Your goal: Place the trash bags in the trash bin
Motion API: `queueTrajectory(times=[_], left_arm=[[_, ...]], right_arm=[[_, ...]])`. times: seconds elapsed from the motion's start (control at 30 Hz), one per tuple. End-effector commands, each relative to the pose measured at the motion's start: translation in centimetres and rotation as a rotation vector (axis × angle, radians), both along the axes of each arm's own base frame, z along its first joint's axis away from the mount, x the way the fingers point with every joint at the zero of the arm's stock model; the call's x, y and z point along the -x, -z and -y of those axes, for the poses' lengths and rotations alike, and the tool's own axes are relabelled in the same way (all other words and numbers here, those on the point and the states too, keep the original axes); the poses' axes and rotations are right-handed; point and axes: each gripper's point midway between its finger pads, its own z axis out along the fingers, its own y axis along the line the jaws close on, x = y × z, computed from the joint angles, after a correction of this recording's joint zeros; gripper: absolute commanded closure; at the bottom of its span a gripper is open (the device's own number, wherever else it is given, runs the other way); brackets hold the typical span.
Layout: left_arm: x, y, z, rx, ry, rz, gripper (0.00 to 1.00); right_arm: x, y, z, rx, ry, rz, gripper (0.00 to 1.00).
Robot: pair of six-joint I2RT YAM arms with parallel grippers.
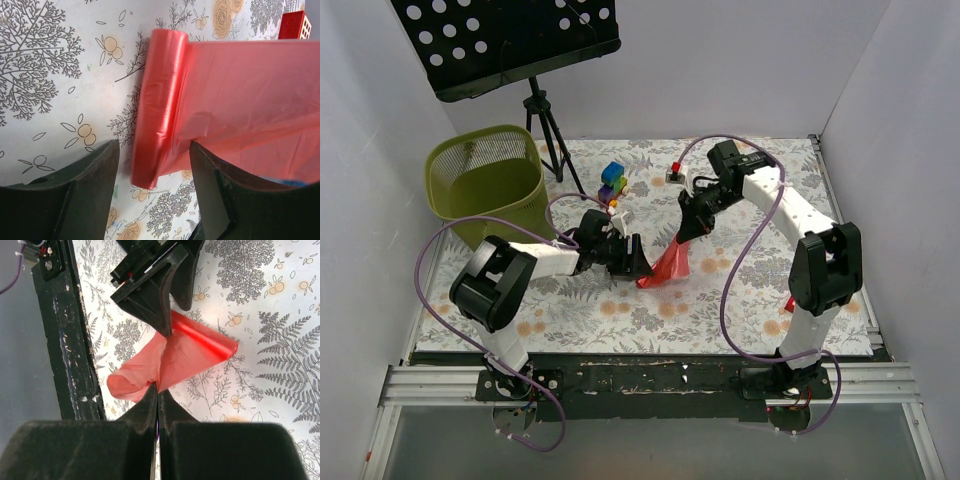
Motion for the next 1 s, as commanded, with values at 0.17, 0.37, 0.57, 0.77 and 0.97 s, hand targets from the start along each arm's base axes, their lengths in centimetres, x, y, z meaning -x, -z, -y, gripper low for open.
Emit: queueTrajectory(times=[0.17, 0.37, 0.57, 0.77, 0.97], left_arm=[[-2.4, 0.0, 0.5, -0.014, -0.029, 0.042, 0.43], [-3.0, 0.2, 0.8, -0.021, -0.029, 0.041, 0.44], [-3.6, 0.1, 0.9, -0.021, -0.034, 0.046, 0.44], [-4.1, -0.3, 1.1, -0.016, -0.004, 0.069, 0.44], [-3.7, -1.7, 1.7, 0.027, 0.053, 0.103, 0.46]], right_arm=[[3.7, -4.0, 3.0, 0.067, -0.064, 0.115, 0.99], [4.6, -5.3, 5.2, 0.123, -0.015, 0.186, 0.99], [4.3, -5.9, 7.6, 0.190, 0.048, 0.249, 0.99], [4.7, -5.6, 9.9, 0.264, 0.141, 0.244, 0.99], [5.2, -2.5, 15.0, 0.418, 0.305, 0.199, 0.99]])
